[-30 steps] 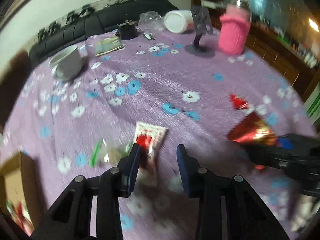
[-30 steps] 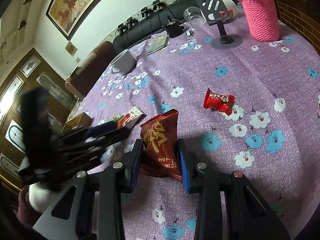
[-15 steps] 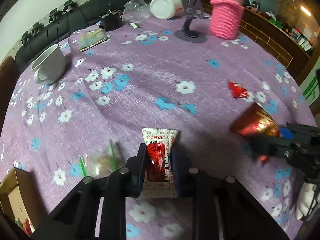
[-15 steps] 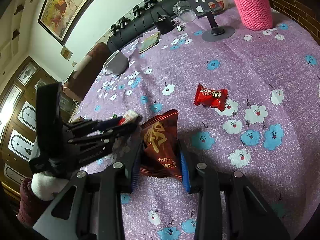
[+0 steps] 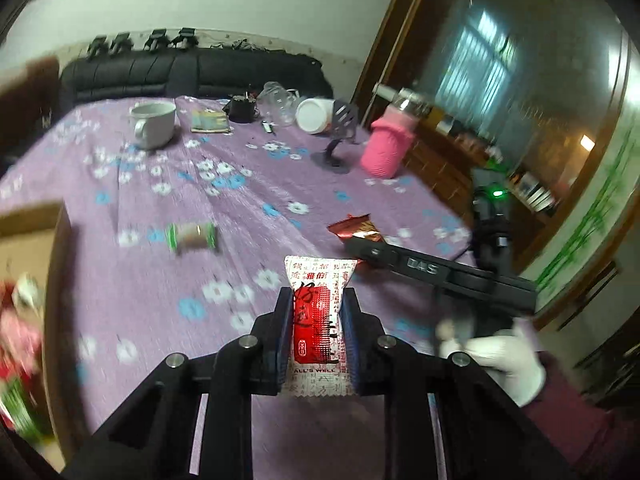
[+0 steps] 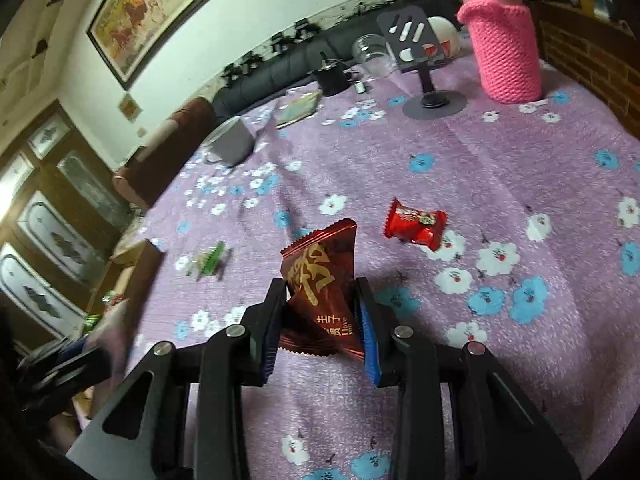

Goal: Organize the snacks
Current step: 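Carry both packets into the cardboard box and open both grippers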

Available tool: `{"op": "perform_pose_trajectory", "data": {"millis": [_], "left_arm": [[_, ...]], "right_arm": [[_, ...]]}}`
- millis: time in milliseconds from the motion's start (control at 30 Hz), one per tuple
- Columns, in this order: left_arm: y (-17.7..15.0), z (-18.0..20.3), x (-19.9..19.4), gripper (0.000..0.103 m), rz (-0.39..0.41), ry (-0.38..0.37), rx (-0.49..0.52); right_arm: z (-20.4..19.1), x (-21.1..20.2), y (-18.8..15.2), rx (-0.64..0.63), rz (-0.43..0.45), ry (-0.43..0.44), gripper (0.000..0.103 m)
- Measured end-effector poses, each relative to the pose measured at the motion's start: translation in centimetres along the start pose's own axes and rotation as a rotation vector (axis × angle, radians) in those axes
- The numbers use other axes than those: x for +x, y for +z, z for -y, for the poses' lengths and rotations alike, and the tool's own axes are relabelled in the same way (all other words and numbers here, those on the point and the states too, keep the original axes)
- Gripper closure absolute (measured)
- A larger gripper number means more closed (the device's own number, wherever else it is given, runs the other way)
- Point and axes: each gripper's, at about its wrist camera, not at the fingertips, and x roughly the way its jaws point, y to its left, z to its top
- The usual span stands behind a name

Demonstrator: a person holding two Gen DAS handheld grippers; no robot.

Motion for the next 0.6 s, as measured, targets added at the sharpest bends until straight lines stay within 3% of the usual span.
{"op": "perform_pose_trajectory", "data": {"millis": [100,233,600], "left_arm": [[-0.6,0.4,-1.2,0.081,0.022,0.020,0.035],[-1.4,-0.1,-2.0,0.080,0.036,-0.004,0.009],[-2.9,-1.6,-5.5,0.080,0.113,-0.058,-0.058]], "right_arm": [[-1.1,-2.6,-1.5,0.029,0.039,0.033,0.067],[-3.2,-5.3,-4.6,0.030,0.047,0.056,0.067],[-6.1,-7.5,-7.5,0.022,0.034,0.052,0.067]]}}
